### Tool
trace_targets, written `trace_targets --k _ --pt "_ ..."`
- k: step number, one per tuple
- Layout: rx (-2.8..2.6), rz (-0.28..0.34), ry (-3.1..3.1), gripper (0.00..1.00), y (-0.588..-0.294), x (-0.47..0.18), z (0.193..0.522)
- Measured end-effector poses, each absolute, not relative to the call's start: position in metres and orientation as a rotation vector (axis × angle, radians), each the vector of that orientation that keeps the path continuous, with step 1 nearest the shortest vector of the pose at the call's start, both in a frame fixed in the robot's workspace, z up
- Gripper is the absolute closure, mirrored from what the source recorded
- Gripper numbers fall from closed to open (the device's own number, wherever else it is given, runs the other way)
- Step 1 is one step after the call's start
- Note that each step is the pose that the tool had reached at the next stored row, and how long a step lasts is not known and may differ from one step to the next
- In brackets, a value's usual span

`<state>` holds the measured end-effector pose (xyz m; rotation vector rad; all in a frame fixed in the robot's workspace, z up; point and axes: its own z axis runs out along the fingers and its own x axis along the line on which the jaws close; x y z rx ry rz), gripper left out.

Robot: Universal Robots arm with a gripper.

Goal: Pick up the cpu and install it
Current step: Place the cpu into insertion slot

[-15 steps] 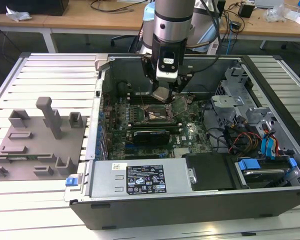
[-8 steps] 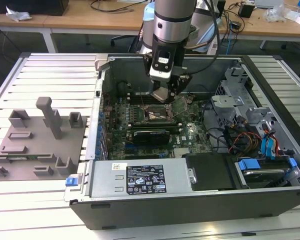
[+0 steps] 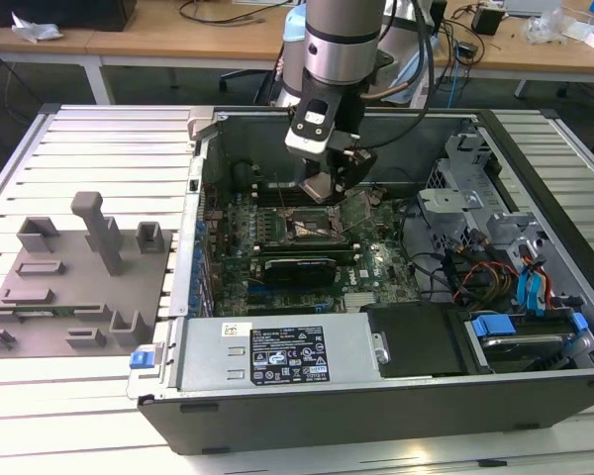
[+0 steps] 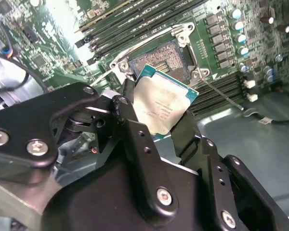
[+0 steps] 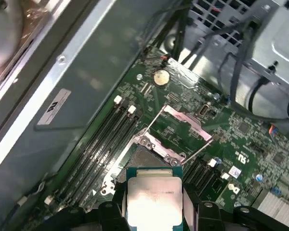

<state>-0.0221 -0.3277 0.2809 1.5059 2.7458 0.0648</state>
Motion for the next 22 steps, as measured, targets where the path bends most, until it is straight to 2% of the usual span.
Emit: trace_targets --k 22 --pt "2.17 0.058 2.244 0.45 -0.3276 -0.0224 0.278"
